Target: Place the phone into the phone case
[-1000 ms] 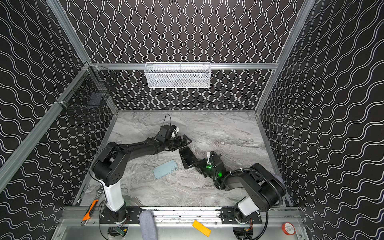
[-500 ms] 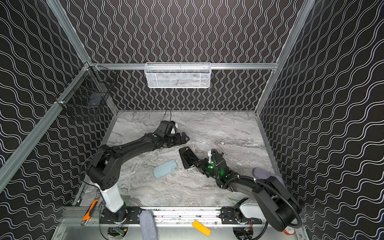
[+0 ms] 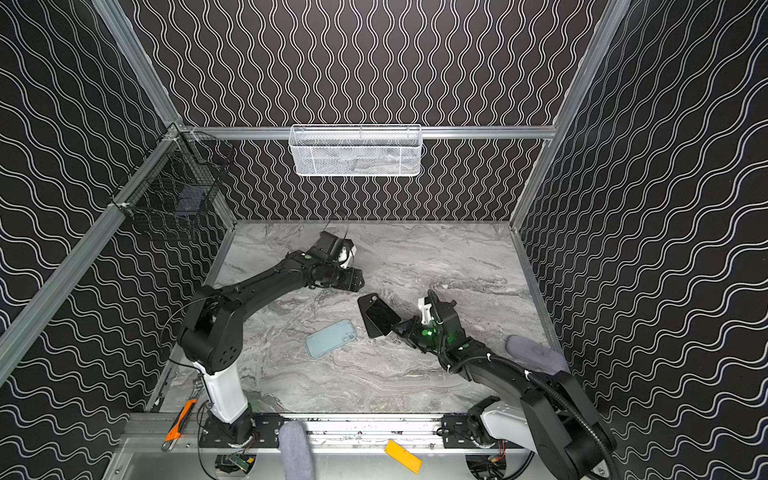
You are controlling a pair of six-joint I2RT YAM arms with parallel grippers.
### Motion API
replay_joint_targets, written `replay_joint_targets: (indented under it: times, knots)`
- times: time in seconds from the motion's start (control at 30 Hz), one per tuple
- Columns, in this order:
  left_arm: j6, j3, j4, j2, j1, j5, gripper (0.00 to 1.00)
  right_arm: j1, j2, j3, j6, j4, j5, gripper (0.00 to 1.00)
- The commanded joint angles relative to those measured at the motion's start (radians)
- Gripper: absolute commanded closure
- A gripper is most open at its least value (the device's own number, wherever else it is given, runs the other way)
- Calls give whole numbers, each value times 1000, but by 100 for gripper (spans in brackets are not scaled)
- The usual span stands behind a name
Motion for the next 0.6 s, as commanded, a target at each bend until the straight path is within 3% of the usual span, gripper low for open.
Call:
replay_joint_targets:
  times: [0.0, 0.27, 0.37, 0.47, 0.57]
  knots:
    - [98, 39, 4, 39, 3, -8, 24, -14, -32, 10, -59, -15, -38, 100]
    - [183, 114, -9, 116, -5, -28, 24, -49, -30, -1, -70, 1, -93, 100]
    - [230, 147, -28, 151, -23, -47, 29, -52, -35, -1, -75, -4, -106, 100]
    - [276, 189, -66, 193, -49, -76, 42, -51, -49, -2, -82, -24, -116, 100]
    - [295, 210, -87, 221, -60, -93, 42, -85, -72, -4, -93, -53, -127, 100]
